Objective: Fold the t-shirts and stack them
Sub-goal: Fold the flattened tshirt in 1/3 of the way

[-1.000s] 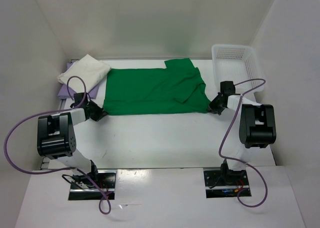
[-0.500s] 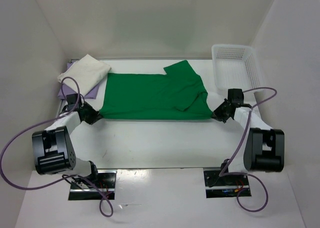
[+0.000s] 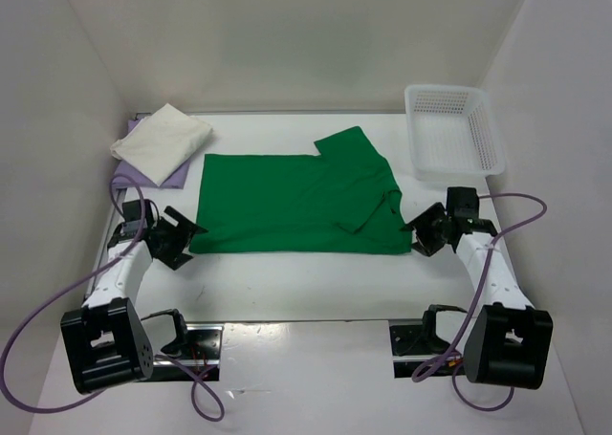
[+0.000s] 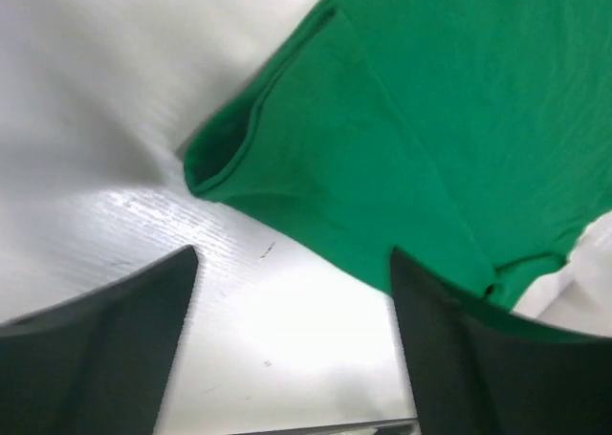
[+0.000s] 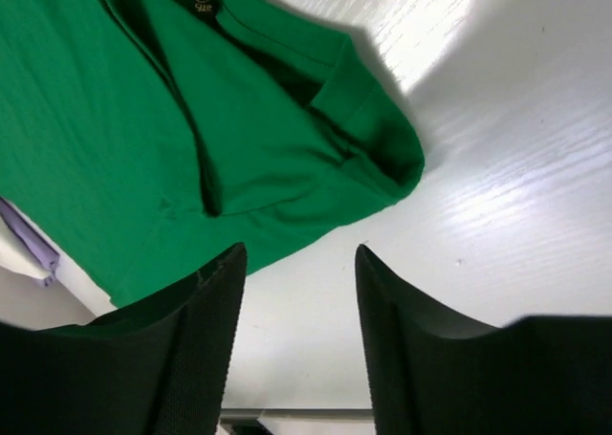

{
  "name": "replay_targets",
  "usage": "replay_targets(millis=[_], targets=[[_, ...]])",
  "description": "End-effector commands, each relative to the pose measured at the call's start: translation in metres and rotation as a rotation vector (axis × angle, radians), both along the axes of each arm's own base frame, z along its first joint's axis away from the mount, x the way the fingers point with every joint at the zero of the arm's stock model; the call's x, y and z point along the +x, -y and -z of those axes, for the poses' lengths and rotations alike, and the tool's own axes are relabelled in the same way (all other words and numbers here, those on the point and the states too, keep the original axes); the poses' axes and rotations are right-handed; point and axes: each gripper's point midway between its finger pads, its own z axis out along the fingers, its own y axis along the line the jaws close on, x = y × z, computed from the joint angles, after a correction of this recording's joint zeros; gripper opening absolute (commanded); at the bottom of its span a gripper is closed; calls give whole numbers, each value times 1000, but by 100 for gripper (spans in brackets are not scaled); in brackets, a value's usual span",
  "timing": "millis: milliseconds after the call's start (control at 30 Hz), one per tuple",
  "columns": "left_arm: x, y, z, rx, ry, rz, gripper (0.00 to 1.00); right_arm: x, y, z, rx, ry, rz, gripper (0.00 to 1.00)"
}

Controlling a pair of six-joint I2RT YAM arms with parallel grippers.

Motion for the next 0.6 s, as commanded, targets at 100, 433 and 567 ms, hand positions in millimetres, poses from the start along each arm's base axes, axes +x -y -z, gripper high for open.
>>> replay_targets(millis=[100, 433, 567], targets=[[14, -27, -37, 121, 32, -41, 99, 24, 2, -54, -59, 141, -92, 61], [56, 10, -69, 100, 289, 128, 18, 60, -70, -39, -17, 199, -358, 0], [61, 46, -52, 97, 283, 234, 12, 53, -120, -2, -7, 143, -497, 2]])
